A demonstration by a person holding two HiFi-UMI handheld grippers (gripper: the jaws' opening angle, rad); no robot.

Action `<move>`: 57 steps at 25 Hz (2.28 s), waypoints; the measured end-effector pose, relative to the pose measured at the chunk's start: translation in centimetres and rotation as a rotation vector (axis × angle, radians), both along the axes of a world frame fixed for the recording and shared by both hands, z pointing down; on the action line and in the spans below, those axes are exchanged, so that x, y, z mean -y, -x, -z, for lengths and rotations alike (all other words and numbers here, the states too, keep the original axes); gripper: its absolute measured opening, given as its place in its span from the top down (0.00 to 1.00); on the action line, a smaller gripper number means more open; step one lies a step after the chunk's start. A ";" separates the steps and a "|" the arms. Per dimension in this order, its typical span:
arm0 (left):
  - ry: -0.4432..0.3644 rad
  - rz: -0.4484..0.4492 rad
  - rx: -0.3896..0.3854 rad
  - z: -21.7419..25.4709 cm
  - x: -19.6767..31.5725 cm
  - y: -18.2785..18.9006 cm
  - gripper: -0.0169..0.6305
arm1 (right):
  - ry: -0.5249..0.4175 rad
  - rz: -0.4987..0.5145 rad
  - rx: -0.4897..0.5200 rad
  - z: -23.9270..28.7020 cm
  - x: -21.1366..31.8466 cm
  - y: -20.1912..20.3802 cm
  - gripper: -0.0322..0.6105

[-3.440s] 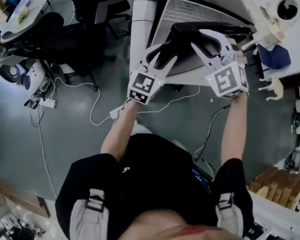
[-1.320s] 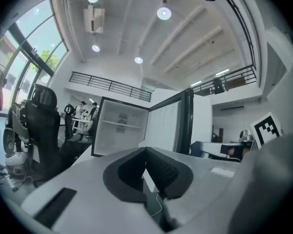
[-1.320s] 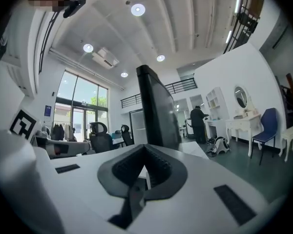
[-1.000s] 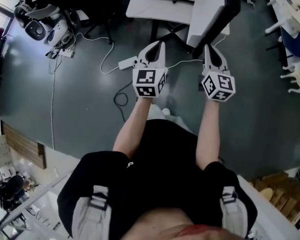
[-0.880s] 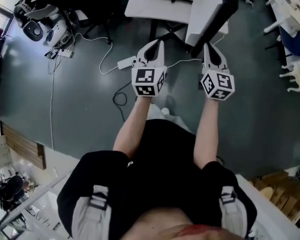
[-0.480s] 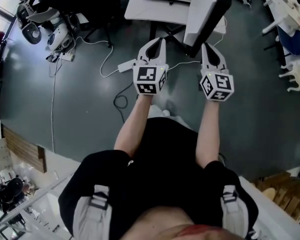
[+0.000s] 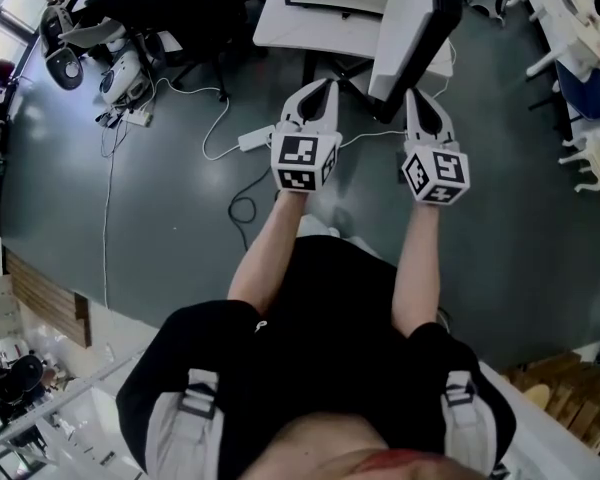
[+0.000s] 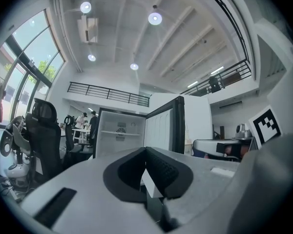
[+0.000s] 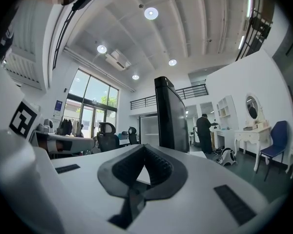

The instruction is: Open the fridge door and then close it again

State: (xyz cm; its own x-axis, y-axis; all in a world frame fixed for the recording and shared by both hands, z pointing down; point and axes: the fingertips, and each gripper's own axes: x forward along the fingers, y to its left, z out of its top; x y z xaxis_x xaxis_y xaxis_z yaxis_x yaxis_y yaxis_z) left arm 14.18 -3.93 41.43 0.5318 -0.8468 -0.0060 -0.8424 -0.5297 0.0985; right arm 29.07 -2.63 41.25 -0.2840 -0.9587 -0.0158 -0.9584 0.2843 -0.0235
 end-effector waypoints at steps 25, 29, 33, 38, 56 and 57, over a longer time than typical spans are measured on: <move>0.012 -0.302 0.216 0.2 2.6 -17.4 0.80 | -0.078 0.041 -0.260 9.6 6.7 -5.4 0.96; -0.005 -0.309 0.218 0.4 3.0 -17.1 0.81 | -0.078 0.070 -0.276 10.0 6.8 -5.0 0.96; -0.003 -0.280 0.190 0.6 3.7 -15.5 0.81 | -0.093 0.120 -0.287 9.9 7.1 -3.2 0.96; 0.010 -0.237 0.186 0.5 5.7 -13.0 0.81 | -0.109 0.181 -0.280 9.9 8.4 -0.3 0.96; 0.010 -0.125 0.123 0.3 18.9 2.1 0.79 | -0.198 0.364 -0.244 9.7 19.7 15.2 0.96; 0.009 -0.124 0.118 0.3 20.2 3.0 0.78 | -0.202 0.365 -0.242 9.7 20.8 16.1 0.96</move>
State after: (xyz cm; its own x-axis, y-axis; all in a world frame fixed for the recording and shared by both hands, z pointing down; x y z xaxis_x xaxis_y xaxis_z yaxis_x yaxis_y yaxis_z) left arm 11.16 -24.13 41.16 0.6286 -0.7746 0.0703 -0.7768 -0.6297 0.0075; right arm 12.93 -23.47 31.59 -0.6198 -0.7803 -0.0828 -0.7663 0.5791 0.2784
